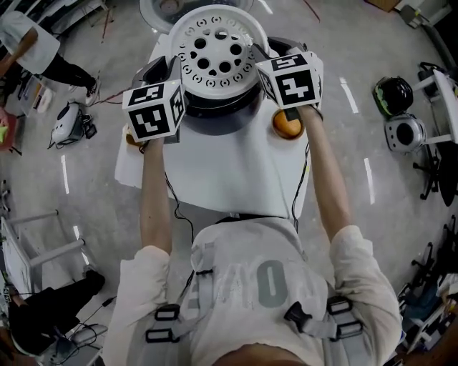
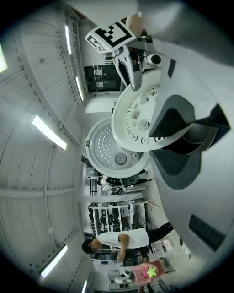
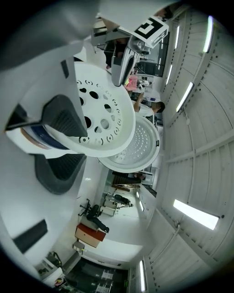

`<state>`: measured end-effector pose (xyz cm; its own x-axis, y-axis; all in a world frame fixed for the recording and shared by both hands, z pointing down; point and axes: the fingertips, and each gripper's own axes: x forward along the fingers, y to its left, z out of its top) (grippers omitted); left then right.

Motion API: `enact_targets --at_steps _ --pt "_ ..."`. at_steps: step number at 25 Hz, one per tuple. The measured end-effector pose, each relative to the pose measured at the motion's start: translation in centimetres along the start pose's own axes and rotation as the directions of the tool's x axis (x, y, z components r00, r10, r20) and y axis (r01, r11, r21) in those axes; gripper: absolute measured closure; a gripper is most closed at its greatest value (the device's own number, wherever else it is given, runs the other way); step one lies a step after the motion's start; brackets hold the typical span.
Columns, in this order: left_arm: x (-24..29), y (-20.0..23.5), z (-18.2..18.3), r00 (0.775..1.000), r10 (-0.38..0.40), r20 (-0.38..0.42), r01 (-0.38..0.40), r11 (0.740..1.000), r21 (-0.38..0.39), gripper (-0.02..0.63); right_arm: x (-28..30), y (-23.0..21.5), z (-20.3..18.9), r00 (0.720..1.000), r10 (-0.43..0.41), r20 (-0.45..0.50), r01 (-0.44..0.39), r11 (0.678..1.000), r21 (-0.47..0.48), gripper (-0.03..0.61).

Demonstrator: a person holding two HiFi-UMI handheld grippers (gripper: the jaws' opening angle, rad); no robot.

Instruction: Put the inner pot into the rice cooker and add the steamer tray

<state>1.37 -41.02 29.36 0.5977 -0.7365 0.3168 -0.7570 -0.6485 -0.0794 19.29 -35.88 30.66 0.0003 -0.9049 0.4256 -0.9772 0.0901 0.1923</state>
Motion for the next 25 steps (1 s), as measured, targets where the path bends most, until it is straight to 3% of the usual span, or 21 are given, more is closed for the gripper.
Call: enact_targets --at_steps 11,25 --pt "1.5 3.2 -4.4 0.992 -0.014 -0.128 0.004 0.997 -0.074 0.523 5.0 3.1 -2.5 0.991 0.094 -0.091 -0.093 0.996 0.016 0.448" --pt "1.5 2.9 -5.0 0.986 -0.034 -0.164 0.019 0.996 -0.091 0.523 3.8 3.4 -2.9 0.984 0.126 -0.125 -0.123 0.992 0.035 0.443"
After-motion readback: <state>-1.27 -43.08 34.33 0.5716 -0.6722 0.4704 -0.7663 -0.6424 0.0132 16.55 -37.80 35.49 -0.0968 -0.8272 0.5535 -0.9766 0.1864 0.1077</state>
